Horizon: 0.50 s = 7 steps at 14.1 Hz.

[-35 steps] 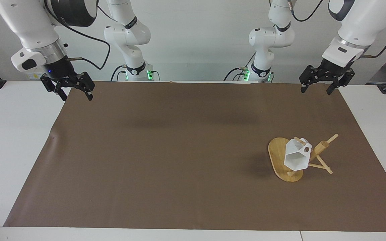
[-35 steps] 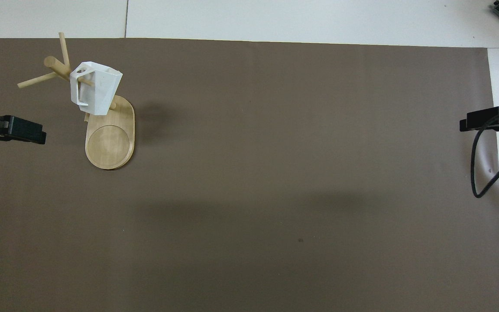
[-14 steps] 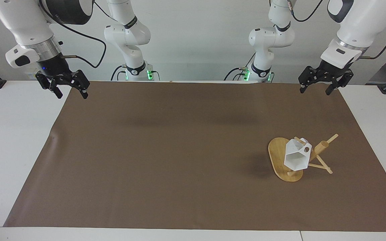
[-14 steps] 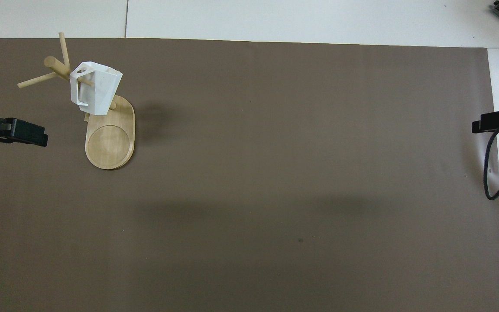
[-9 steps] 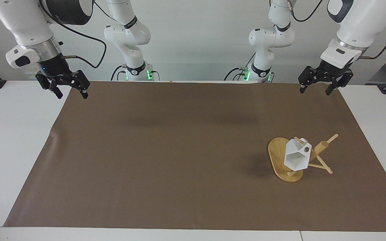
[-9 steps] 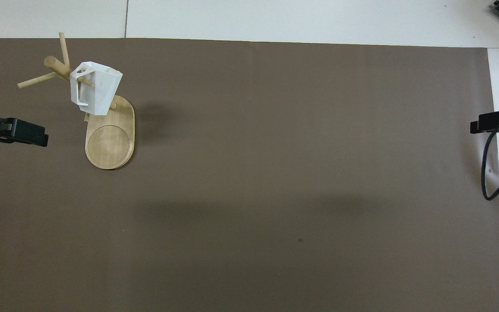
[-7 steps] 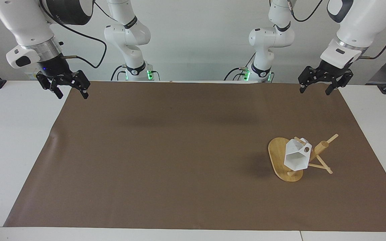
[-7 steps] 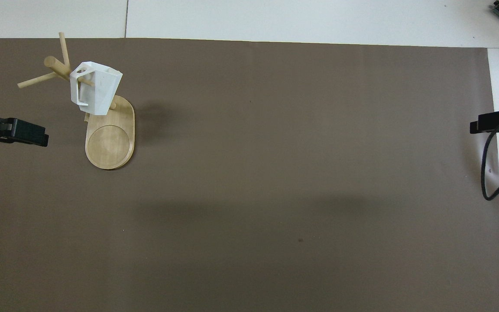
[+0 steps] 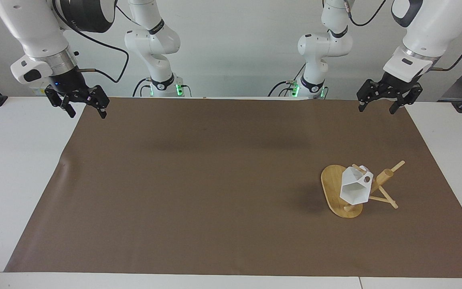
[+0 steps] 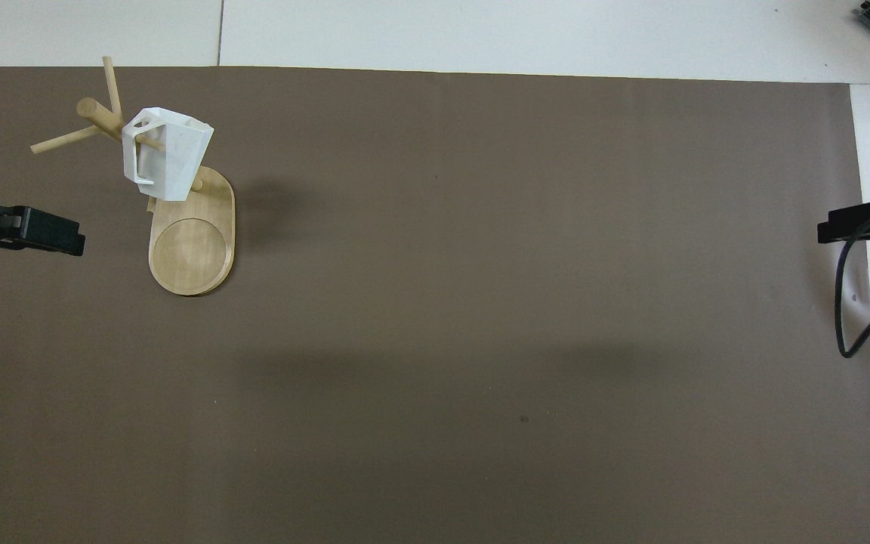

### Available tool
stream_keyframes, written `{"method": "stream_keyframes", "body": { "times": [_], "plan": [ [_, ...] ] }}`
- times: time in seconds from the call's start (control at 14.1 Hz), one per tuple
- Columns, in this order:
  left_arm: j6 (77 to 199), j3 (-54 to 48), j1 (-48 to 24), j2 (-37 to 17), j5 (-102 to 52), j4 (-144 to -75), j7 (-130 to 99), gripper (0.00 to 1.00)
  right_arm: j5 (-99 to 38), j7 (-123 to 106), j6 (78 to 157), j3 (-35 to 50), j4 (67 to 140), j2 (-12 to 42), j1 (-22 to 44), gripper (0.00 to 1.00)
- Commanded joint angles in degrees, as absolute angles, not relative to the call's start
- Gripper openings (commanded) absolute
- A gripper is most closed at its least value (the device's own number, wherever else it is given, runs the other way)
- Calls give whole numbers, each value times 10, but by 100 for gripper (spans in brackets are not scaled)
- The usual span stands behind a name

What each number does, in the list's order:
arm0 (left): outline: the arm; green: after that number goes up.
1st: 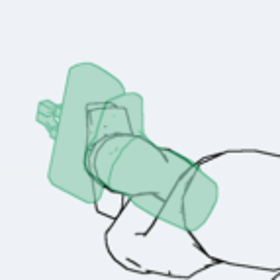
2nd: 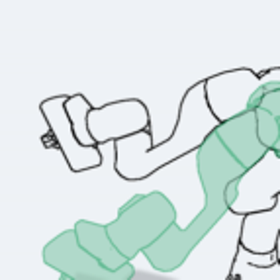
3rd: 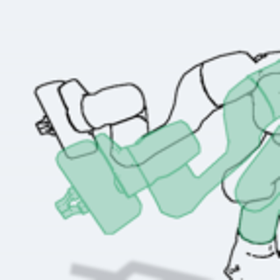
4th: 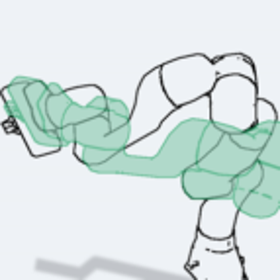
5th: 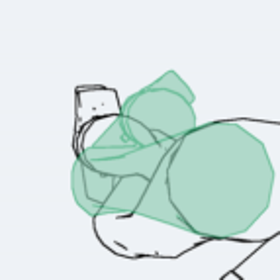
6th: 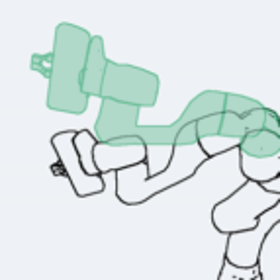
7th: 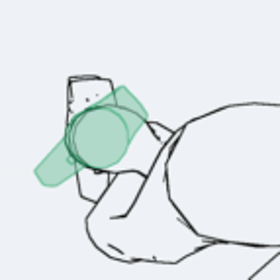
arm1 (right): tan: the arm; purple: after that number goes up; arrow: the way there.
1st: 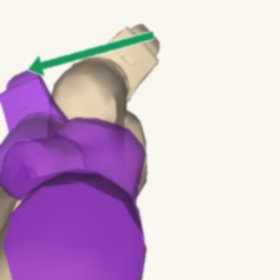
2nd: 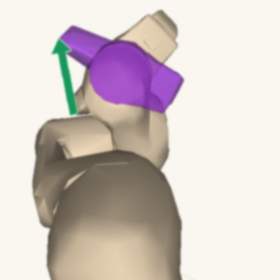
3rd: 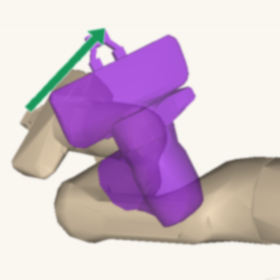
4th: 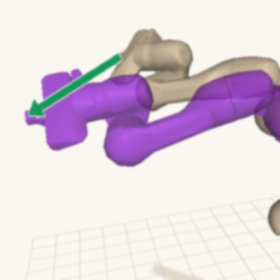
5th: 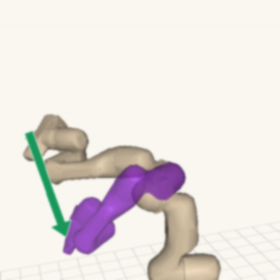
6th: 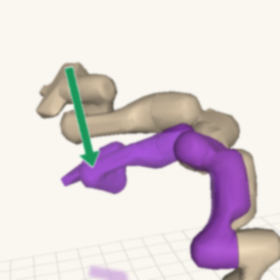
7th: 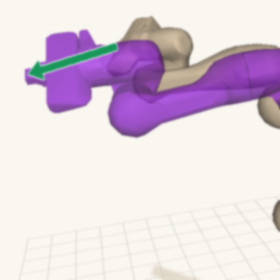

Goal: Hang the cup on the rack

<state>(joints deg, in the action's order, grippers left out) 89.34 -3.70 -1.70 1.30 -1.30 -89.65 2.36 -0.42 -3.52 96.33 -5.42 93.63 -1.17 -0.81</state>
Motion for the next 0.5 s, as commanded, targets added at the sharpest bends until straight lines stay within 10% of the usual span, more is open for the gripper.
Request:
{"method": "stream_keyframes", "body": {
  "times": [0.0, 0.43],
  "plan": [
    [899, -43, -10, 29, -8, -917, 32, 100, 13, -24, 952, -50, 954, -30, -6, 100],
    [900, -43, -10, 32, -8, -918, 33, 100, 11, -25, 945, -50, 954, -31, -6, 100]
  ]
}}
